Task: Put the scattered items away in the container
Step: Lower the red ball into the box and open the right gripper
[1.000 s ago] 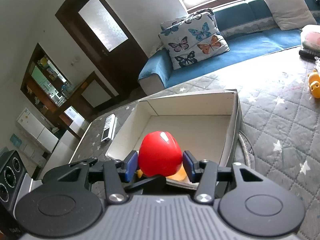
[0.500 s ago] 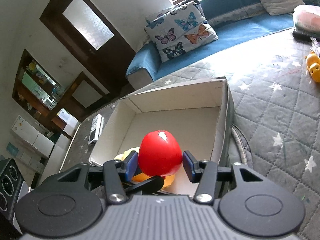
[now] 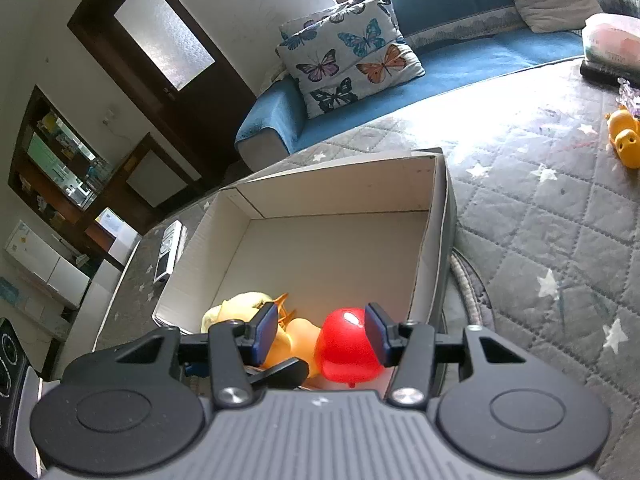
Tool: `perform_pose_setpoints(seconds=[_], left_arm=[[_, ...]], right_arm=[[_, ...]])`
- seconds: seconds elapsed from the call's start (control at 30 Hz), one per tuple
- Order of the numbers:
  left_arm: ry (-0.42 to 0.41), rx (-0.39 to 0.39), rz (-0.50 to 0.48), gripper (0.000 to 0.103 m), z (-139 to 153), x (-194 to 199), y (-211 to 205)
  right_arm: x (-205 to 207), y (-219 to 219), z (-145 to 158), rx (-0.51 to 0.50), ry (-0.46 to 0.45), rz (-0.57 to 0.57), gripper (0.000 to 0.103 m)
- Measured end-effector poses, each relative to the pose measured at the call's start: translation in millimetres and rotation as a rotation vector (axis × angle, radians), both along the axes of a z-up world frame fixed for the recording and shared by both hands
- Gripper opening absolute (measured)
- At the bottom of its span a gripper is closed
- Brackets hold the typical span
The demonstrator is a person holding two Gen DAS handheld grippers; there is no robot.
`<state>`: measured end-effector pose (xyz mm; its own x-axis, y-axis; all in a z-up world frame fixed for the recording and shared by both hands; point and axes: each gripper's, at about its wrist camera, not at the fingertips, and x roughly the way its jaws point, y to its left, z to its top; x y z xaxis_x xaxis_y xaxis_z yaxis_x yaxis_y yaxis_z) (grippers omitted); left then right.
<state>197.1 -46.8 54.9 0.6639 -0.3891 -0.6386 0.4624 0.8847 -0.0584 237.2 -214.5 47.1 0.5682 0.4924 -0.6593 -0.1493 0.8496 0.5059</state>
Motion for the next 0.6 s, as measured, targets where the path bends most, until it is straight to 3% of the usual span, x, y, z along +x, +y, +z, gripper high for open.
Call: perform_pose_setpoints(seconds=[0.23,0.6], left_arm=[[-0.018,-0.008,0.009,0.036,4,-11,4],[-0.002,0.006,-0.077,0.036,-7,-53,-6]], right_arm=[[-15,-4,9,-0.029,-0.028,0.009,0.050],[-56,-16,14,-0.098,-0.049,0.029,0.050]])
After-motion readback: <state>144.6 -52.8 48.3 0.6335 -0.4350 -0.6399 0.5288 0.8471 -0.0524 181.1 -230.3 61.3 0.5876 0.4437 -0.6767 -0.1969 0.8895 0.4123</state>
